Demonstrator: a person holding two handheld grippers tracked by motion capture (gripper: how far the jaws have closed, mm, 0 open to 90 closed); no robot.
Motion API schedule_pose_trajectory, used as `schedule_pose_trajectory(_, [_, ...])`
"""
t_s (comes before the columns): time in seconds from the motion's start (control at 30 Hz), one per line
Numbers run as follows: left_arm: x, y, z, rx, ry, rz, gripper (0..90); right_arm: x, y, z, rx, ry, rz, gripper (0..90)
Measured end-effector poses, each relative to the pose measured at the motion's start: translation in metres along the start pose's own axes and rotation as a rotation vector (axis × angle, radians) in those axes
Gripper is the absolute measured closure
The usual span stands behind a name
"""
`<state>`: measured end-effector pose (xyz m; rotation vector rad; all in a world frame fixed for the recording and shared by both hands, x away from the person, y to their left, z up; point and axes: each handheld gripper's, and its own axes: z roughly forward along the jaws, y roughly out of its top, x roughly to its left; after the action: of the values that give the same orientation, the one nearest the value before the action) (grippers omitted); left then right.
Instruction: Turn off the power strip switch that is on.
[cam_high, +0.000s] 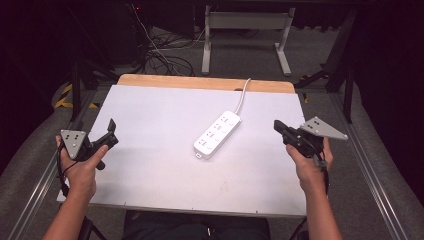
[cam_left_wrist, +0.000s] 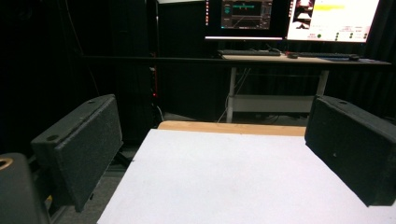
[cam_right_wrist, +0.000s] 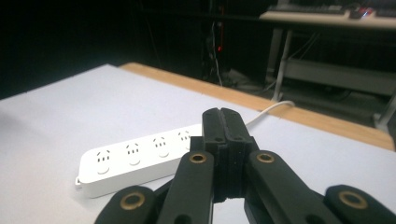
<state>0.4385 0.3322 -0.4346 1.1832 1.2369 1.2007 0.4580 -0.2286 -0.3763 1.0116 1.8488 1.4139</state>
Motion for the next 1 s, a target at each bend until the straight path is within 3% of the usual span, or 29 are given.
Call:
schedule_pose_trajectory(0.27, [0.002, -0.001, 0.001, 0.004, 0.004, 0.008, 4.5, 0.011, 0.021, 0.040, 0.105, 0.046, -0.012, 90.0])
schedule_pose_trajectory(0.47, [0.001, 0.000, -0.001, 0.001, 0.001, 0.013, 4.5, 0.016, 0.031, 0.060, 0.168, 0.058, -0.036, 90.0])
schedule_pose_trajectory(0.67, [-0.001, 0.000, -0.001, -0.003, 0.005, 0.044, 4.6, 0.020, 0.044, 0.085, 0.252, 0.065, -0.049, 90.0])
schedule_pose_trajectory(1.0, [-0.002, -0.001, -0.003, -0.001, 0.003, 0.061, 4.8, 0.028, 0.049, 0.135, 0.379, 0.071, -0.078, 90.0])
